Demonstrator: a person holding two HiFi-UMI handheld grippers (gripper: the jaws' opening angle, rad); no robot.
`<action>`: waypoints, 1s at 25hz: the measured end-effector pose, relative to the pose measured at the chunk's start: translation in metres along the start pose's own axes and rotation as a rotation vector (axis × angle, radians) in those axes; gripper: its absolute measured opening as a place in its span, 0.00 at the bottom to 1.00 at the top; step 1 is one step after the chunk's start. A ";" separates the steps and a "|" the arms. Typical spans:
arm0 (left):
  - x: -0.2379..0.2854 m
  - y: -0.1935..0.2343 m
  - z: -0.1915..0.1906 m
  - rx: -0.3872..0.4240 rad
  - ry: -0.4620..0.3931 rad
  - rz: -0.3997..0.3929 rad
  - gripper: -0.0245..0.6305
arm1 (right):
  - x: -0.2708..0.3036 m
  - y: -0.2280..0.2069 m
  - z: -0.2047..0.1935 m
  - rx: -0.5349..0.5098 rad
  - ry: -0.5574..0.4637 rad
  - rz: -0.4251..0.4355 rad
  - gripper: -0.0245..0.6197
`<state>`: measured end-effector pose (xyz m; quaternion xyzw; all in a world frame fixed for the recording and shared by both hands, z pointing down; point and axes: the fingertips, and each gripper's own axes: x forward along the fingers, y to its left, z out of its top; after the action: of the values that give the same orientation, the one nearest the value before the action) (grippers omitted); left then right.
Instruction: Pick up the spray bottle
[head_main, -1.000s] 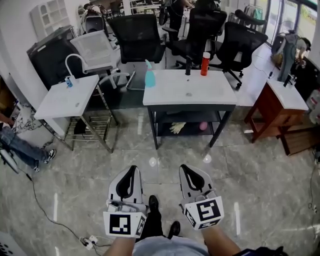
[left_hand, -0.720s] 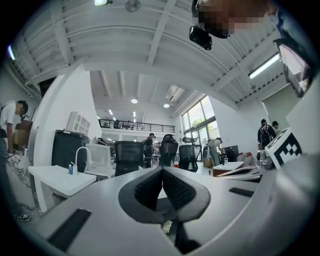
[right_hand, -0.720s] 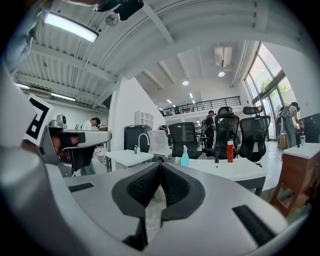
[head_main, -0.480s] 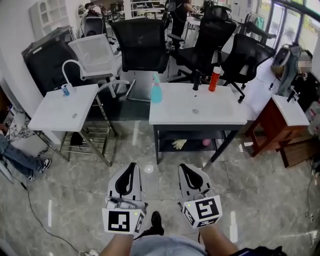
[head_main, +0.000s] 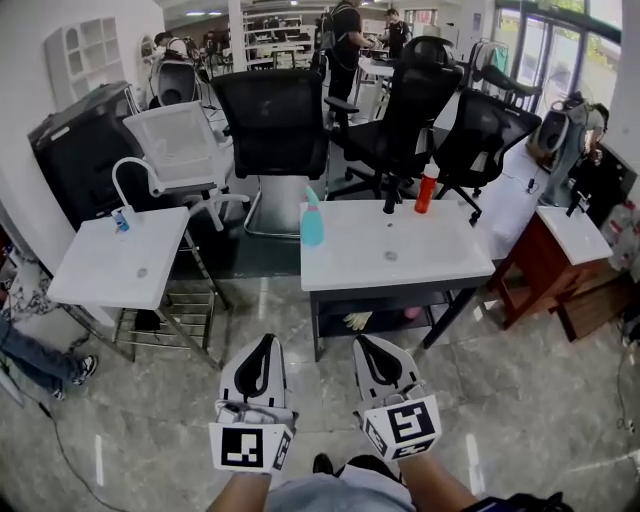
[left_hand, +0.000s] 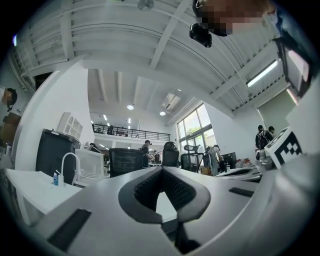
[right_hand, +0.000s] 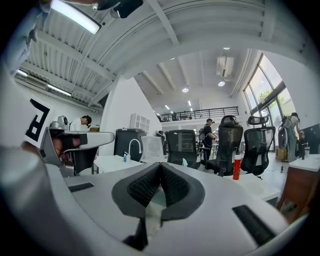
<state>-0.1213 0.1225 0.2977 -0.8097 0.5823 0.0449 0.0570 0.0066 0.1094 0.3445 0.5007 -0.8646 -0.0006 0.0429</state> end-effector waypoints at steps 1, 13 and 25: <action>0.004 0.001 -0.003 -0.002 0.004 -0.007 0.07 | 0.004 -0.003 -0.001 0.001 0.003 -0.007 0.06; 0.067 0.000 -0.051 -0.012 0.100 -0.071 0.07 | 0.043 -0.050 -0.034 0.053 0.059 -0.070 0.06; 0.196 0.021 -0.085 0.015 0.165 -0.084 0.07 | 0.149 -0.133 -0.046 0.103 0.074 -0.073 0.06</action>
<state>-0.0782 -0.0803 0.3534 -0.8340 0.5508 -0.0287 0.0167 0.0514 -0.0842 0.3950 0.5332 -0.8424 0.0608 0.0491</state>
